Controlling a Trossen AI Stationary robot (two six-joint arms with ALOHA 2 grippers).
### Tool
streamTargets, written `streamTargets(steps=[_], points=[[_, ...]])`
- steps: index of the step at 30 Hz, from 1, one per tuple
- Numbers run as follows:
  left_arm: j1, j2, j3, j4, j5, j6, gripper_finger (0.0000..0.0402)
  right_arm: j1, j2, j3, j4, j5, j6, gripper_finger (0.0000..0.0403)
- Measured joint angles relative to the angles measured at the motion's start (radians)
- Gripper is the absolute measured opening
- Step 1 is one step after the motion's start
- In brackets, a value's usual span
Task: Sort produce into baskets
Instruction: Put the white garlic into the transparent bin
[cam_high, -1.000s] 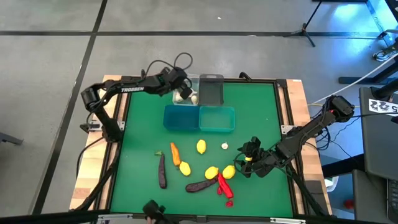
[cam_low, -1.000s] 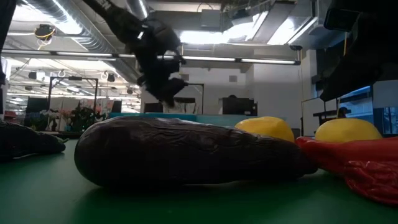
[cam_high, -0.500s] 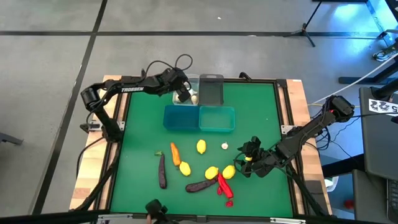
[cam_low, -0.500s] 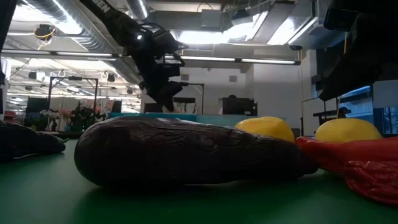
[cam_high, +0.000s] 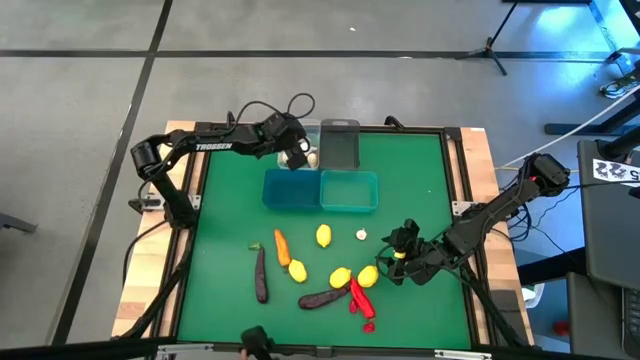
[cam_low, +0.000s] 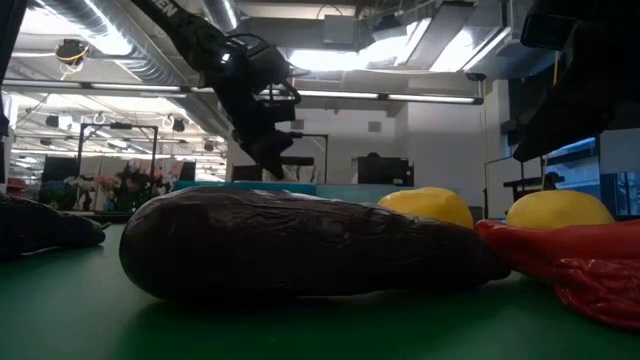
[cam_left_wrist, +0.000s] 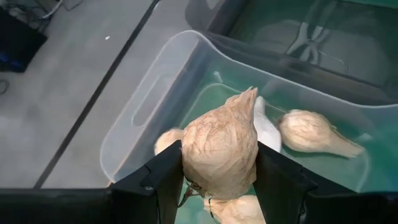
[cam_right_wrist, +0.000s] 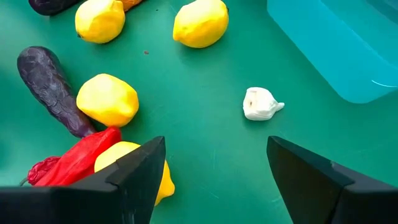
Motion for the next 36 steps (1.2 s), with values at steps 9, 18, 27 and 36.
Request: streamTargets(steps=[9,18,27,36], points=[[0.0,0.0,0.0,-0.045,0.045,0.027,0.0169,0.0,0.0,0.0,0.0,-0.002,0.0,0.028],[0.0,0.0,0.0,-0.117,0.05,0.024,0.0169,0.0,0.0,0.0,0.0,-0.003,0.0,0.028],[0.0,0.0,0.0,-0.106,0.034,-0.037,0.0169,0.0,0.0,0.0,-0.009,-0.003,0.0,0.028],[0.002,0.0,0.022,-0.102,0.091,-0.044,0.0189,0.0,0.0,0.0,-0.013,-0.003,0.0,0.028]])
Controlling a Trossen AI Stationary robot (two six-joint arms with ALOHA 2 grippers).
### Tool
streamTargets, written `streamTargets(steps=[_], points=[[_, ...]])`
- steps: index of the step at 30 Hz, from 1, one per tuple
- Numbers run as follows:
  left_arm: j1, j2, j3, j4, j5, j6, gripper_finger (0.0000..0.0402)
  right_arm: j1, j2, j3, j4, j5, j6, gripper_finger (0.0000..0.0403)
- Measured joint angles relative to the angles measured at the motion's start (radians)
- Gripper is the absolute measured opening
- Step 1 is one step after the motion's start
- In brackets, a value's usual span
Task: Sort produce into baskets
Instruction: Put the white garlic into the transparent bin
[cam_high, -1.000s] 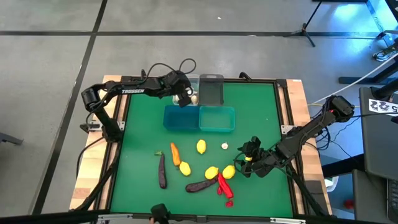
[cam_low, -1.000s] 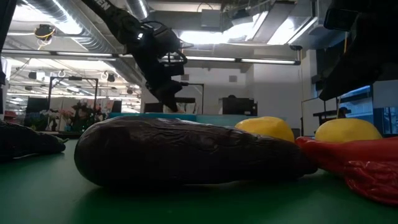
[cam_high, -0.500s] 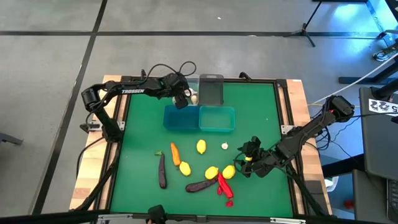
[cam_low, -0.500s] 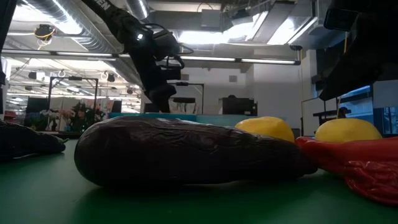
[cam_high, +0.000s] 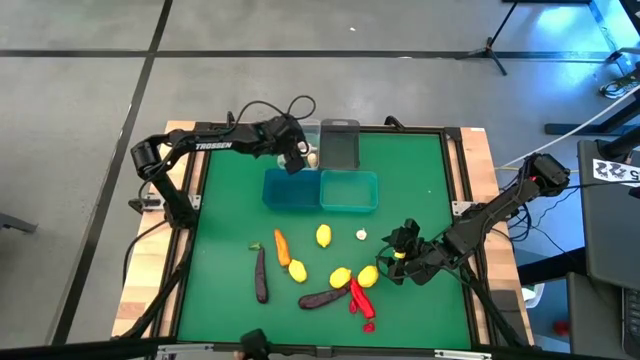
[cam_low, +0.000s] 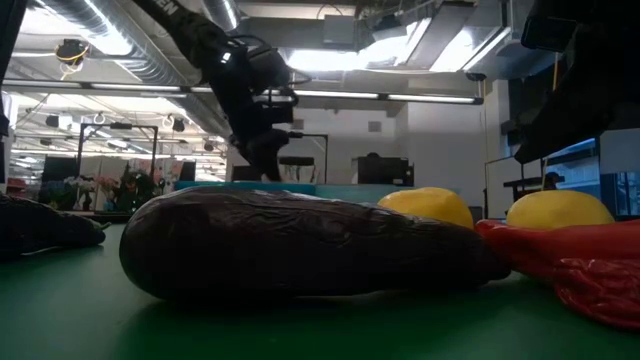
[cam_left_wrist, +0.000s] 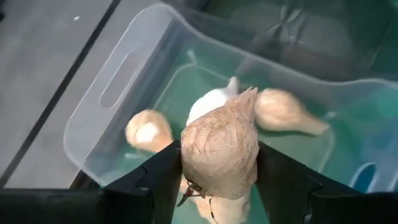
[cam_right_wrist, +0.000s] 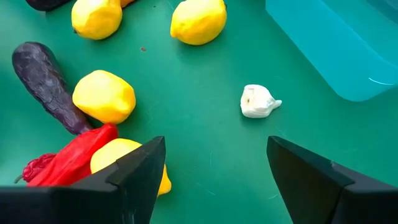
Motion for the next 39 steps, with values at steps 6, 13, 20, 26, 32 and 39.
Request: streamTargets(steps=[6,13,20,26,32,39], points=[[-0.007,-0.001,0.037,-0.002,0.0,-0.024,0.0262,0.0,0.0,0.0,-0.001,0.0,0.0,0.028],[-0.021,-0.008,0.038,0.0,-0.003,-0.033,0.0285,0.0,0.0,0.0,-0.001,0.0,0.0,0.028],[-0.091,-0.075,0.094,-0.005,-0.002,-0.067,0.0285,0.0,0.0,-0.002,-0.001,0.0,0.0,0.028],[-0.152,-0.117,0.106,0.03,0.171,-0.284,0.0285,0.0,0.0,-0.002,0.001,0.002,0.0,0.028],[-0.274,-0.09,0.106,0.111,0.294,-0.453,0.0285,0.0,0.0,-0.002,-0.001,0.008,0.0,0.028],[-0.475,-0.03,0.106,0.291,0.286,-0.356,0.0285,0.0,0.0,-0.002,-0.001,0.009,-0.014,0.028]])
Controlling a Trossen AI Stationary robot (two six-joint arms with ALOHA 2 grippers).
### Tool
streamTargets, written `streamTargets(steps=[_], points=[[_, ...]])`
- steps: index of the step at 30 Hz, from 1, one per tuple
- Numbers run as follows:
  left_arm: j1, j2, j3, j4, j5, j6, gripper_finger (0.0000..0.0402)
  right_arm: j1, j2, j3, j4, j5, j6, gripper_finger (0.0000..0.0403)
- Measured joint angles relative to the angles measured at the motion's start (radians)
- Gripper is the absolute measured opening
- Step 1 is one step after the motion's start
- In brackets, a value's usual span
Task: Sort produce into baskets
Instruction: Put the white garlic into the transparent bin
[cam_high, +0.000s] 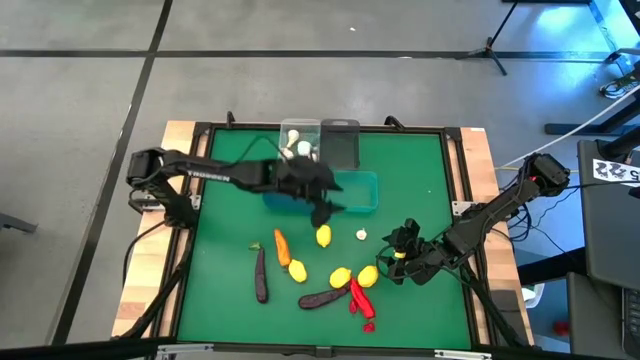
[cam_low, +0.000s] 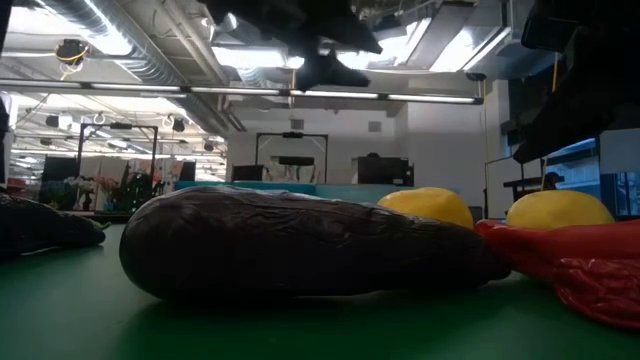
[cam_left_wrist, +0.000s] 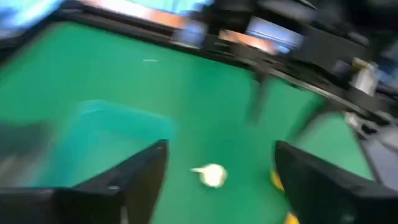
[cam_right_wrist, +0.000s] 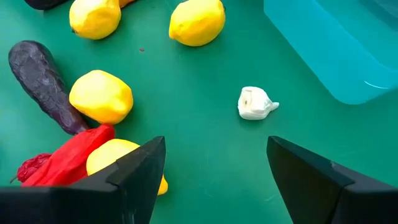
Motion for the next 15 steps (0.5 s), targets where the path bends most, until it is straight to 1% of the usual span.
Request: streamTargets(steps=[3,5,7,9,15], points=[[-0.085,0.053,0.0,0.056,-0.099,0.058,0.0285,0.0,0.0,0.0,-0.001,0.0,-0.002,0.028],[-0.134,0.103,0.0,0.097,-0.186,0.085,0.0285,0.0,0.0,0.0,-0.001,0.0,-0.004,0.028],[-0.172,0.162,-0.001,0.142,-0.244,0.106,0.0285,0.0,0.0,0.0,-0.001,0.0,-0.01,0.028],[-0.195,0.219,-0.002,0.206,-0.269,0.13,0.0285,0.0,0.0,0.0,-0.001,0.0,-0.011,0.028],[-0.215,0.358,-0.002,0.424,-0.275,0.186,0.0286,0.0,0.0,0.0,0.0,-0.007,-0.011,0.028]])
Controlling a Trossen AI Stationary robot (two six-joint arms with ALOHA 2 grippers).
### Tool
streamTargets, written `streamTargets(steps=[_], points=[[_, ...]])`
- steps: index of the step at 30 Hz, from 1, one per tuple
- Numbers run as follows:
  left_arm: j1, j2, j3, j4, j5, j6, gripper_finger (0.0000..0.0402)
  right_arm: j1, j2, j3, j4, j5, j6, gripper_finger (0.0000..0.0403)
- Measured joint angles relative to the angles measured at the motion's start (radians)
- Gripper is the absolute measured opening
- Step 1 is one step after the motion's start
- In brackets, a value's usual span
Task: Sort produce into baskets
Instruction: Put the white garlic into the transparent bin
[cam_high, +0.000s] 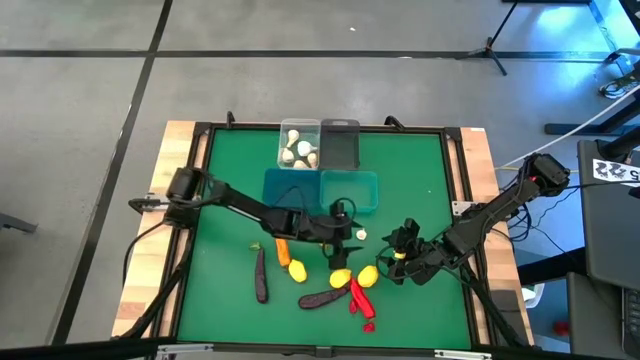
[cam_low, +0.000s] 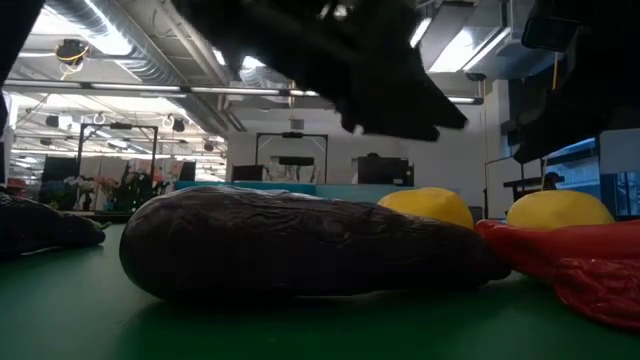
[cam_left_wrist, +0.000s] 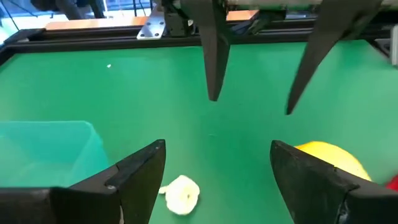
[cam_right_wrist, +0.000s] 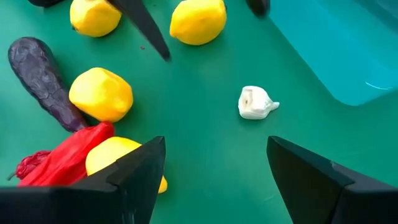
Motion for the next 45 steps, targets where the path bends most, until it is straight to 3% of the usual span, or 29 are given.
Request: streamTargets(steps=[5,13,22,29,35,40,45], points=[[0.004,0.072,0.0,0.113,-0.002,0.036,0.0286,0.0,0.0,0.0,0.0,-0.011,0.0,0.028],[0.054,0.15,0.0,0.161,0.014,0.015,0.0286,0.0,0.0,0.0,0.0,-0.011,0.0,0.028],[0.085,0.162,0.026,0.131,0.088,0.013,0.0286,0.0,0.001,0.0,-0.003,-0.01,0.0,0.028],[0.076,0.162,0.026,0.089,0.082,0.034,0.0286,0.0,0.001,-0.001,-0.004,-0.01,-0.001,0.028],[0.078,0.162,0.027,0.081,0.038,0.041,0.0283,0.0,0.001,0.0,-0.002,-0.009,-0.001,0.028],[0.052,0.162,0.078,-0.028,0.025,0.028,0.0261,0.0,0.001,0.0,-0.002,-0.009,-0.001,0.028],[-0.01,0.16,0.162,-0.074,-0.121,0.103,0.0248,0.0,0.001,-0.001,-0.001,-0.009,-0.001,0.028]])
